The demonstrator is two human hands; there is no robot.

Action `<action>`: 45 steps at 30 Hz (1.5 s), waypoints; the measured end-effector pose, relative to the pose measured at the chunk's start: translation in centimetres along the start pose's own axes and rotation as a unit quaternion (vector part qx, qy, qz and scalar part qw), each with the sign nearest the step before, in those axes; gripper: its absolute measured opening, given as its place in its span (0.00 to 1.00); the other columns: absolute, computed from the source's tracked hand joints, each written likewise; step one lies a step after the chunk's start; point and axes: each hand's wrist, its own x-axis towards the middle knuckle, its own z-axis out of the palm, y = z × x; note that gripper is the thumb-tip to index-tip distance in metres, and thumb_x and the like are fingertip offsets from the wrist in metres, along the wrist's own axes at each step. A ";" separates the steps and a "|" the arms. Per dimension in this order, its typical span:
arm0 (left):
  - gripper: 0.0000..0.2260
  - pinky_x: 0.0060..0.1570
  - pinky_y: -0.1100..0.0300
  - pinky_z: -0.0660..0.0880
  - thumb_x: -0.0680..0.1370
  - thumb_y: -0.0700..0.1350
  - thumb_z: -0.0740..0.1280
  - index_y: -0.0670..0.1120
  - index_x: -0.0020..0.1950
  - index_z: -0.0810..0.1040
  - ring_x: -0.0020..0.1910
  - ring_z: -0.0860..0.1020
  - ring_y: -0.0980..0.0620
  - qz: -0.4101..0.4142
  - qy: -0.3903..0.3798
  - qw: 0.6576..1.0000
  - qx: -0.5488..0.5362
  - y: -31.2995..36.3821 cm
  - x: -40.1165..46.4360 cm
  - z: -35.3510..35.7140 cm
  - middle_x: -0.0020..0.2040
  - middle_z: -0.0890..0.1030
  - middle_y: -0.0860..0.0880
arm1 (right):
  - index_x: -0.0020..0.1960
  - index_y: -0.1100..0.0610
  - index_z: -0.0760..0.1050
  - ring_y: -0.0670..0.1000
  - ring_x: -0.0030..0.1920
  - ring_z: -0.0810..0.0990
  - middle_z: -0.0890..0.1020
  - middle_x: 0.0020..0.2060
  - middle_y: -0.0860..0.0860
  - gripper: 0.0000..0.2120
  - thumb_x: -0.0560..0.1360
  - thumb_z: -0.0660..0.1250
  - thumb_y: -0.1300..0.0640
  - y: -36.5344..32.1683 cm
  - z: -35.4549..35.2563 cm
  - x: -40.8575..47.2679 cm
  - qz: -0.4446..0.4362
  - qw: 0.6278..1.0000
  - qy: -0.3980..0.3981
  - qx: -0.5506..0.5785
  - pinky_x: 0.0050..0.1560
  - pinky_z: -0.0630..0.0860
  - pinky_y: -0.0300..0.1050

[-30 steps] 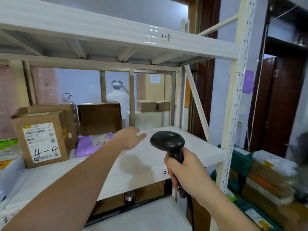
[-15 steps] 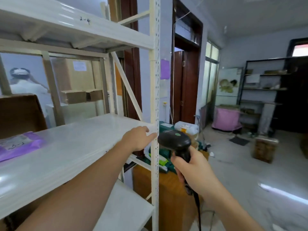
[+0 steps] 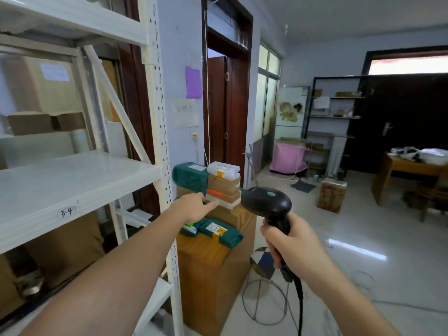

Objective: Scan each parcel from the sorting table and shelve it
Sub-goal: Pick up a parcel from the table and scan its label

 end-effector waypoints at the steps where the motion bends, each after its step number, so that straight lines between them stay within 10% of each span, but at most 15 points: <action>1: 0.32 0.67 0.45 0.74 0.82 0.68 0.56 0.47 0.77 0.69 0.69 0.76 0.45 -0.003 -0.003 1.000 -0.004 0.4 0.4 0.8 0.74 0.75 0.45 | 0.52 0.55 0.74 0.51 0.25 0.75 0.77 0.27 0.52 0.02 0.80 0.66 0.60 0.6 -0.8 0.4 0.003 1.000 -0.001 -0.002 0.29 0.77 0.46; 32: 0.33 0.63 0.46 0.74 0.80 0.68 0.54 0.47 0.75 0.72 0.66 0.76 0.43 -0.107 -0.121 0.987 0.020 -7.4 30.5 15.2 0.71 0.77 0.43 | 0.40 0.40 0.73 0.50 0.28 0.74 0.76 0.27 0.49 0.06 0.71 0.66 0.51 16.5 2.3 34.2 0.032 0.987 -0.150 -0.041 0.34 0.72 0.49; 45: 0.37 0.71 0.48 0.69 0.81 0.70 0.57 0.47 0.82 0.63 0.75 0.70 0.42 -0.266 -0.144 0.953 -0.031 -11.7 41.3 20.7 0.79 0.68 0.44 | 0.48 0.53 0.73 0.47 0.26 0.75 0.75 0.28 0.49 0.03 0.77 0.67 0.57 22.9 4.1 52.3 0.048 0.955 -0.287 -0.054 0.32 0.75 0.46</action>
